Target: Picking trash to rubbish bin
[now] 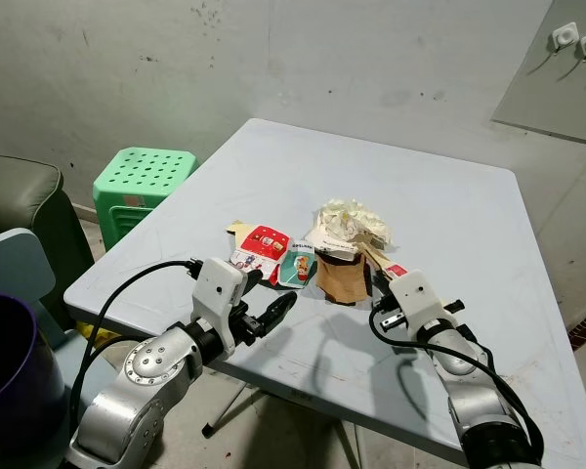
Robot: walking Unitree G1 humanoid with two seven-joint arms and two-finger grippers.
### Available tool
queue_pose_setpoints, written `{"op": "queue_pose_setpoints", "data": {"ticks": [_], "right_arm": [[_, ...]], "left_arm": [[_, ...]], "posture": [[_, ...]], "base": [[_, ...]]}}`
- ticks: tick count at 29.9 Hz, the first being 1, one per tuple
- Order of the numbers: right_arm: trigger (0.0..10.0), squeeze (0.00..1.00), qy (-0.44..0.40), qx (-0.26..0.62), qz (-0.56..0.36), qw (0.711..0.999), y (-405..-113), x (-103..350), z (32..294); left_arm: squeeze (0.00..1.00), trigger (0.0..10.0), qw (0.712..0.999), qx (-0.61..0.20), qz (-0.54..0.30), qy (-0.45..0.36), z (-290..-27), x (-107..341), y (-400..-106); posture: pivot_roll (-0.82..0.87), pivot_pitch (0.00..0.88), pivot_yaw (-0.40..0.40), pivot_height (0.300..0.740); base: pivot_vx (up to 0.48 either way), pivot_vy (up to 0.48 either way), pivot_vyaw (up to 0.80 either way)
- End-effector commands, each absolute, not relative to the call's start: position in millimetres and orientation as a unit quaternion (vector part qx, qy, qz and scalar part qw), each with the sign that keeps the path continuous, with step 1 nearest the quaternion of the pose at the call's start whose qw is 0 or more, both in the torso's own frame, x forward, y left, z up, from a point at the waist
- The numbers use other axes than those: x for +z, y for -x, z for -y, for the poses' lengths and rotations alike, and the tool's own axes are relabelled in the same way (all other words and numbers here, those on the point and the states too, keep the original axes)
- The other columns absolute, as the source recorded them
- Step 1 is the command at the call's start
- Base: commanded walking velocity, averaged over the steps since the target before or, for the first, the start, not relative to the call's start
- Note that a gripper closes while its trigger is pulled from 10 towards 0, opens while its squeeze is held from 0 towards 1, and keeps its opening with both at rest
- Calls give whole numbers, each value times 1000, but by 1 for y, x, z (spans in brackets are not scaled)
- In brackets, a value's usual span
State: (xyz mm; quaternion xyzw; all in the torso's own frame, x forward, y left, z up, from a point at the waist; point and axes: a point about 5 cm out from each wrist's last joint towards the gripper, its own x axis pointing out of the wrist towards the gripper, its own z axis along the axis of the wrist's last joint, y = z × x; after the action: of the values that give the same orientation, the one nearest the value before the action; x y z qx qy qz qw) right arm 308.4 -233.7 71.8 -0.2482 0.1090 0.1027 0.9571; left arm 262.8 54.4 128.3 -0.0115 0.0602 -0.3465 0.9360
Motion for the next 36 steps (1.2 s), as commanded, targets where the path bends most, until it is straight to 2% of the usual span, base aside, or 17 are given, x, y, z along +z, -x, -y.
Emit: {"op": "queue_pose_setpoints", "data": {"ticks": [1,12,16,17,18,20,27,36], "right_arm": [[0,0,244,105,-106,958,-307,74,236],[0,0,235,119,-88,961,-296,80,238],[0,0,203,109,-55,971,-296,97,238],[2392,0,191,100,-45,975,-296,102,238],[2392,0,184,95,-38,978,-296,105,238],[10000,0,175,84,-18,981,-297,112,238],[10000,0,73,83,41,993,-299,145,233],[10000,0,-41,94,120,988,-299,172,214]], "left_arm": [[0,10000,937,-346,-43,8,-53,135,-264],[0,10000,942,-334,-25,-10,-55,137,-271],[0,10000,949,-316,-5,-19,-61,141,-279],[0,10000,951,-309,2,-24,-63,143,-281],[0,10000,952,-305,7,-27,-65,144,-283],[0,10000,955,-296,10,-30,-69,145,-287],[0,10000,966,-252,43,-35,-95,159,-309],[0,10000,973,-220,65,0,-117,174,-328]], "posture": [[-3,0,-79,740],[-13,0,-77,740],[-17,0,-75,740],[-16,0,-74,740],[-16,0,-74,740],[-16,0,-73,740],[-23,0,-63,740],[-14,0,-54,740]], "base": [[0,0,0],[0,0,0],[0,0,0],[0,0,0],[0,0,0],[0,0,0],[0,0,0],[0,0,0]]}}
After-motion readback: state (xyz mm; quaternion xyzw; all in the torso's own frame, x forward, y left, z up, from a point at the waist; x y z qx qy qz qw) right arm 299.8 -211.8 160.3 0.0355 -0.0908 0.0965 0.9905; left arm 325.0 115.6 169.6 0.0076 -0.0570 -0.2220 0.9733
